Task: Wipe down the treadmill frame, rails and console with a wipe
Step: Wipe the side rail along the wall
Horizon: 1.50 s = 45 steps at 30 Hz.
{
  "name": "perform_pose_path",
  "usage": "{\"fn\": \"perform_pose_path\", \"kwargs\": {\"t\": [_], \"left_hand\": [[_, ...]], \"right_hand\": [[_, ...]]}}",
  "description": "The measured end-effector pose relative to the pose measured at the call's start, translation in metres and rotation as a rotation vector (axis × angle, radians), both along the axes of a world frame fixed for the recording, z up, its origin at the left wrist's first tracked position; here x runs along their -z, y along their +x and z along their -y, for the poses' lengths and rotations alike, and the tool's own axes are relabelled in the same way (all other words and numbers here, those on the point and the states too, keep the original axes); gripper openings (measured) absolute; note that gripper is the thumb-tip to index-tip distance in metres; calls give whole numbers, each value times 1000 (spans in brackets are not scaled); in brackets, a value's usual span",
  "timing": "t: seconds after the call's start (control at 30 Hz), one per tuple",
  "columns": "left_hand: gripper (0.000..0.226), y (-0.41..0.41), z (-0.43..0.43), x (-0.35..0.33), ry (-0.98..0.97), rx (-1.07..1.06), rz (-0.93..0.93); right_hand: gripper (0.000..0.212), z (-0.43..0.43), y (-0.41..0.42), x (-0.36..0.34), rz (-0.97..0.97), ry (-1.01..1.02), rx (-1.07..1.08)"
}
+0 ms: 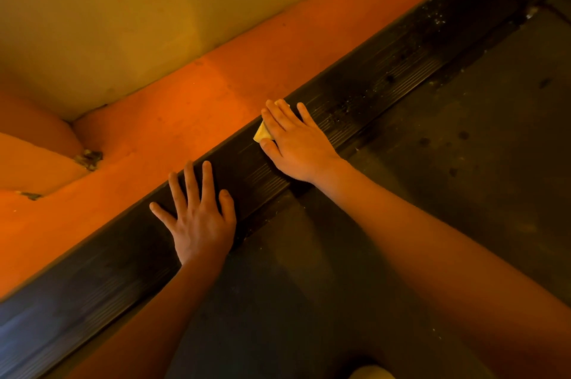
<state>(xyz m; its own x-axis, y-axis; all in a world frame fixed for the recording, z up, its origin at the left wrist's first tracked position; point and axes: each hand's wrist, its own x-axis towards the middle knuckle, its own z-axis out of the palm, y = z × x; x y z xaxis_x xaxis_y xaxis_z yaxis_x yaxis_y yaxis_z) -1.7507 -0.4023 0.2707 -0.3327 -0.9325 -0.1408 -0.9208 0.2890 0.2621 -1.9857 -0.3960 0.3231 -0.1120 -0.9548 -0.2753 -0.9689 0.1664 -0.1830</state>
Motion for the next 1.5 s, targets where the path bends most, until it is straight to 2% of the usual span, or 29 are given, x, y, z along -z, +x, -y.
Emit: {"fn": "perform_pose_path", "kwargs": {"t": [0.13,0.23,0.33,0.47,0.6,0.77,0.87,1.0,1.2,1.37,1.5], "left_hand": [[60,0,0,1,-3,-3,0],[63,0,0,0,-5,-5,-4],[64,0,0,-1,0,-3,-10],[61,0,-1,-1,5,-4,-6],[61,-3,-1,-3,7,-9,1],[60,0,-1,-2,-4,0,-2],[60,-2,-1,-2,5,15,3],[60,-1,2,-8,37,17,3],[59,-37,18,-26,-23,384,-101],[63,-55,35,-17,-47,495,-78],[61,-51,34,-10,-56,476,-127]], "right_hand": [[66,-64,-1,-2,54,21,-7],[70,-102,-2,-3,21,52,-25],[69,-90,-5,-2,22,44,-24],[64,-28,-7,1,18,-12,-10],[64,14,-5,2,-9,14,-7],[64,-49,0,0,29,-10,-19],[65,-90,-2,-3,13,58,5],[64,-93,-2,-4,1,75,8],[63,-91,-3,-2,33,37,9],[63,-92,-6,-1,51,14,-7],[63,-79,-14,1,34,-13,-37]]}}
